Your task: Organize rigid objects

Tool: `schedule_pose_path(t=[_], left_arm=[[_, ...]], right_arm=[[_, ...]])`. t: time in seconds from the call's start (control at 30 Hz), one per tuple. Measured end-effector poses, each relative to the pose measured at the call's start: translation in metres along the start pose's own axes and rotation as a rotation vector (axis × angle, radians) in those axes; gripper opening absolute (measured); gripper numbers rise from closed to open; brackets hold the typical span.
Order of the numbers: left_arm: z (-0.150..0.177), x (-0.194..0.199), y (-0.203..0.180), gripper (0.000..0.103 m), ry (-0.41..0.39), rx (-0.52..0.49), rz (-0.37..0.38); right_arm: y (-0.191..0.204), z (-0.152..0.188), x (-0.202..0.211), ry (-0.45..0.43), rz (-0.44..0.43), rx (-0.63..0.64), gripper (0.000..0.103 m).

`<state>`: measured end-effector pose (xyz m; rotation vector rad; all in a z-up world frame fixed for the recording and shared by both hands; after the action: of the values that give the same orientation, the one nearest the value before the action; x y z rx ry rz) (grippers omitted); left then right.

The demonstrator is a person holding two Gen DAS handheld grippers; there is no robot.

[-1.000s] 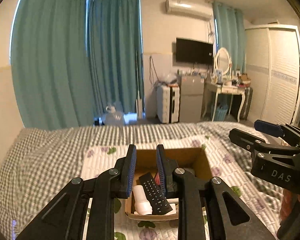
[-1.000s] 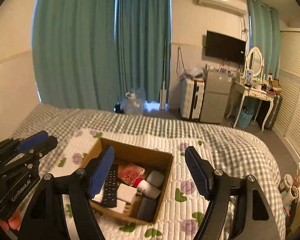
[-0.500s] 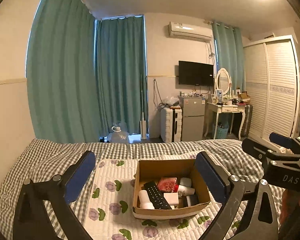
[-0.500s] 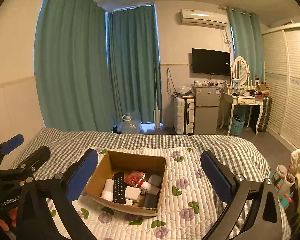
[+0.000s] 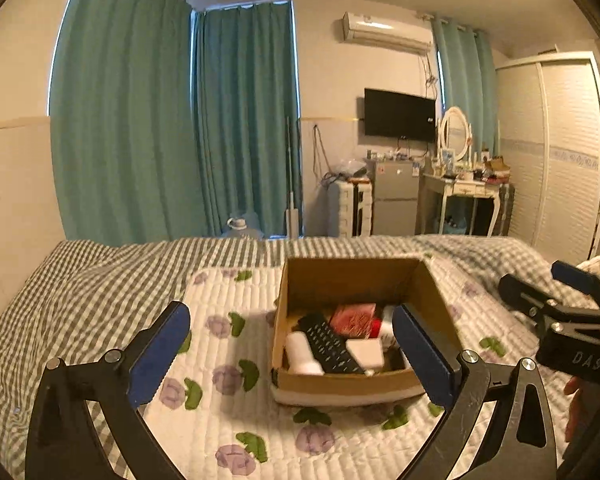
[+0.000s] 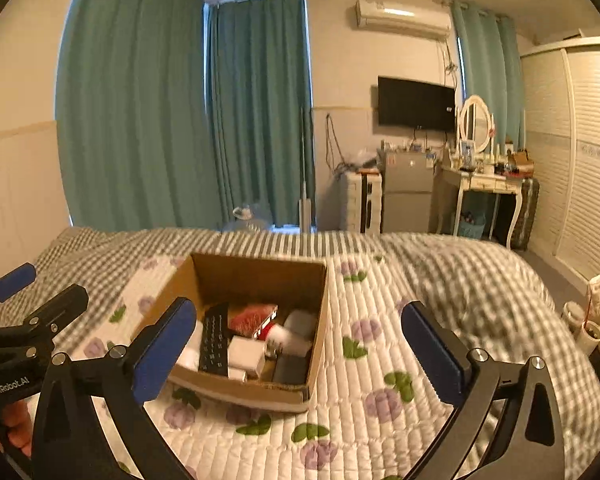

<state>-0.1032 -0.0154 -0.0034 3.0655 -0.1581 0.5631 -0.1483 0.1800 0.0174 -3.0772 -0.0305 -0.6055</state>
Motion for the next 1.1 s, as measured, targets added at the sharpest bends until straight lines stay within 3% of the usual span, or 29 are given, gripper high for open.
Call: schedule_pose_path(t=[0.13, 1.1], left_arm=[[0.008, -0.003, 0.000, 0.103, 0.008, -0.001, 0.006], [0.012, -0.008, 0.003, 0.103, 0.034, 0.030, -0.002]], right_arm=[[-0.004, 0.010, -0.003, -0.030, 0.011, -0.019, 0.103], [0.005, 0.017, -0.013, 0.004, 0.039, 0.027, 0.103]])
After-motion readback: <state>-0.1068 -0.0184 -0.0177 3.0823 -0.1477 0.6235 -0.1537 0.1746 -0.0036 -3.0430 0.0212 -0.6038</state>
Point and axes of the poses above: each gripper's, at about its wrist camera, not at the fingertips, and x roughly against the way its jaws point, y to its left, z to its underside, the point moved 5 cm from there along -x, roughly the way its jaws point, and after that the axes turned 6 degrees about z, right-handed, at the moved point
